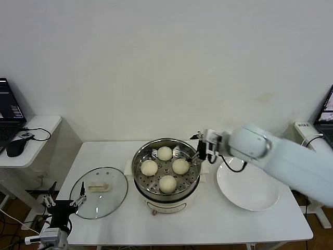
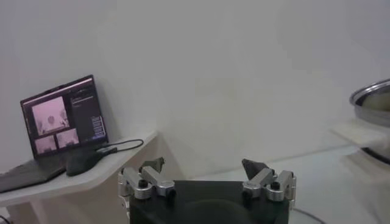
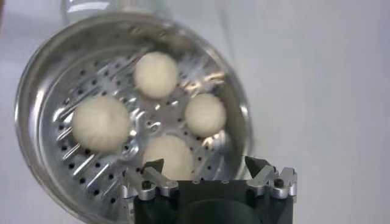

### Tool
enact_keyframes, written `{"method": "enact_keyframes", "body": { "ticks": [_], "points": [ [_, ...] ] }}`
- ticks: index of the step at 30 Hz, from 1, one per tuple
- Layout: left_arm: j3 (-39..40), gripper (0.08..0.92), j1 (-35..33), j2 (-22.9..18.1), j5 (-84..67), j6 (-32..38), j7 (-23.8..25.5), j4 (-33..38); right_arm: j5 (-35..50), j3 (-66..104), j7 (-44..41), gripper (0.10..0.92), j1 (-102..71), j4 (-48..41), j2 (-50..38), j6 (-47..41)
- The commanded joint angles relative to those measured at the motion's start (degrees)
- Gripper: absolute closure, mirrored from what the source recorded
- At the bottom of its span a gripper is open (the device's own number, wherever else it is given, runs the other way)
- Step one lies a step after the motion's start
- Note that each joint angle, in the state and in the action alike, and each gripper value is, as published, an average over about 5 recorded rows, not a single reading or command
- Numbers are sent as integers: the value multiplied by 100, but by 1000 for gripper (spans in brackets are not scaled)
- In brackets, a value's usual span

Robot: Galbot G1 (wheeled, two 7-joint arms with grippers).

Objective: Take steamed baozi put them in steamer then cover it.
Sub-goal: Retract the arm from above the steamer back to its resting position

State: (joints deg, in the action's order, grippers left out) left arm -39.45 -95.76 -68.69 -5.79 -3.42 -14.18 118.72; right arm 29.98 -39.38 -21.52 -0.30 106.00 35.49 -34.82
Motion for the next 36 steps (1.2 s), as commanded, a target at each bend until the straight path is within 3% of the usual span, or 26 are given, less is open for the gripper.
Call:
{"method": "enact_keyframes", "body": {
  "ticks": [1,9,15,24,36],
  "points": [
    [49,177,90,15,448,-48,-25,-193,-186,5096,1911,202,-5494,770,-341,2107],
    [18,177,161,156,2251,-268,367,-566,-1002,7792,1502,203,-7808,711,1924,3412],
    [-73,177,438,369,4833,284,635,-1103,-1415,8602,1239,203,-8404,501,2756,3983],
    [269,177,939,807,7464,767,611,-2098,-1337,9314,1287,202,-8811,451,3090,4097],
    [758,177,1430,827,7759,747,781,-2592,-1346,9681,1281,203,-9153,489,3207,4126]
  ]
}}
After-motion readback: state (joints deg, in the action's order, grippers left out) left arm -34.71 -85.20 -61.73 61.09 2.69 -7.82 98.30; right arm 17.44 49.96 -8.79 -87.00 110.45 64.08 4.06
